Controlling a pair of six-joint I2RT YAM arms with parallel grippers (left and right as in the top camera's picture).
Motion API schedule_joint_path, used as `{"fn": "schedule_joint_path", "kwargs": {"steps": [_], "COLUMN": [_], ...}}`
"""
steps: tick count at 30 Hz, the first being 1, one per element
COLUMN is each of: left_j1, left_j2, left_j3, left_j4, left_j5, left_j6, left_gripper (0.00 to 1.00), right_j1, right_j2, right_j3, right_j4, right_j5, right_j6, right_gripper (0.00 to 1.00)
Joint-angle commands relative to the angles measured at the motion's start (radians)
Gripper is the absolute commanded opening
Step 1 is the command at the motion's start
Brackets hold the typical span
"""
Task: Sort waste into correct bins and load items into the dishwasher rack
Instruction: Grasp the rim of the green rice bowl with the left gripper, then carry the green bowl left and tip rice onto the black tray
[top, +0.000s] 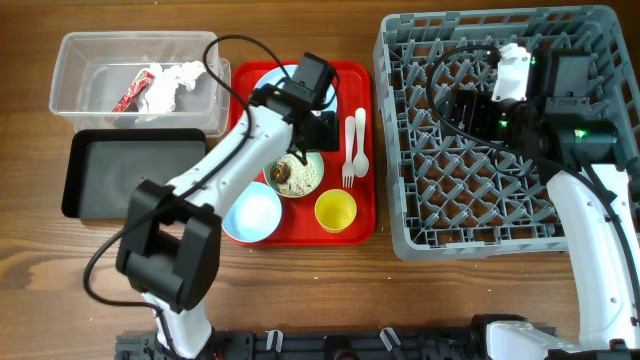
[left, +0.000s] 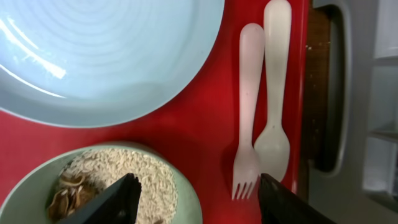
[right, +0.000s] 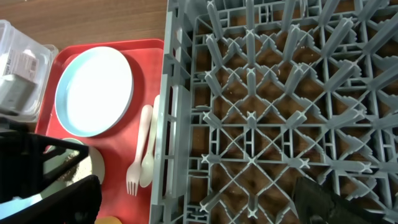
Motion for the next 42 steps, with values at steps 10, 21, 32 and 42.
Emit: {"fn": "schedule_joint_path", "kwargs": {"steps": [10,21,32,42], "left_j1": [-0.066,-0.093,-0.093,-0.087], "left_j2": [0.116,0.116,0.116,0.021], "left_j3": [-0.006,-0.016,-0.043,0.114], "left_j4": [-0.004,-0.021,-0.024,-0.218], "left_j5": [-0.112,-0.122,-0.129,-0.123], "left_j6": [0.156,0.155,0.156,0.121], "left_gripper": [0.37,0.24,0.04,0.04], "right_j1": [-0.002,-0.002,-0.002,-0.002], "right_j2": [0.003,0.003,0.003,0.003], "right_j3": [0.021,0.021,0.021,0.021], "right_j4": [-0.008,-0.009,-0.013,-0.012], "right_j5": [0.006,0.006,0.006,0.006], "right_j6": [0.001,0.001,0.000,0.000], "right_gripper": [1.00,1.00,1.00,1.00]}}
